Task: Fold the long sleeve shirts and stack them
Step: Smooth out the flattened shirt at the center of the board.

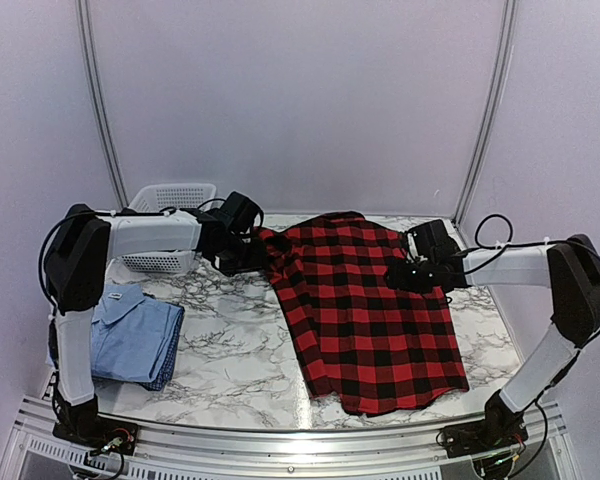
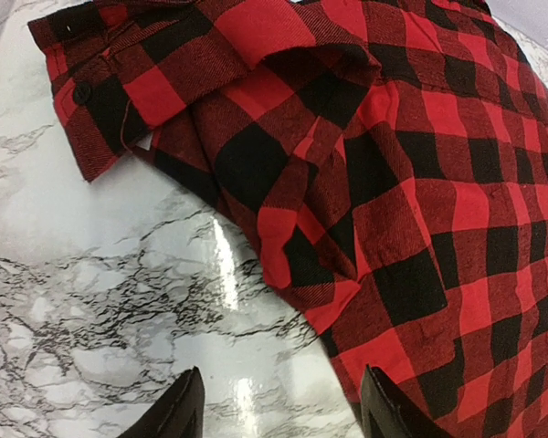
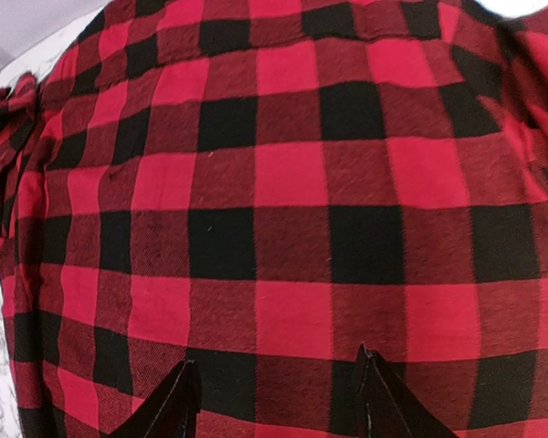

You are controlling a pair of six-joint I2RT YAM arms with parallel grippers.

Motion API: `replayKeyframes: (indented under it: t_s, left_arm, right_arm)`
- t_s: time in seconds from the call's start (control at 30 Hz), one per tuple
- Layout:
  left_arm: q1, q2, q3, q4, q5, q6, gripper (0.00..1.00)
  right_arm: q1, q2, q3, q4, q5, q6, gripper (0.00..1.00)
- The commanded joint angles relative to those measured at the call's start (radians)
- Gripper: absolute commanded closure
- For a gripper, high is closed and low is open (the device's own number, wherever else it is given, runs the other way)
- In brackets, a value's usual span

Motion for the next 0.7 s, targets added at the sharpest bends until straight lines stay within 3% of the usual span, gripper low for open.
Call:
replayKeyframes:
  t_s: [0.0, 0.2, 0.33, 0.53, 0.67]
  left_arm:
    - [0.004, 0.081, 0.066, 0.096, 0.042, -0.044, 0.43]
    - [0.007, 0.155, 0.098, 0.094, -0.042, -0.098, 0.66]
    - [0.011, 0.158, 0.078, 0.096, -0.091, -0.122, 0.74]
    - [0.043, 0.164, 0.091, 0.094, -0.094, -0.095, 0.98]
    - [0.097, 0.14, 0.077, 0.094, -0.071, -0.054, 1.0]
  right_arm:
    - [0.043, 0.027, 0.004, 0.015, 0.002, 0.015, 0.47]
    - [0.06, 0.038, -0.026, 0.033, -0.007, 0.025, 0.49]
    - [0.06, 0.035, -0.048, 0.033, 0.007, 0.021, 0.5]
    - [0.06, 0.046, -0.062, 0.016, 0.051, 0.028, 0.51]
    - [0.045, 0.057, -0.079, 0.005, 0.074, 0.028, 0.52]
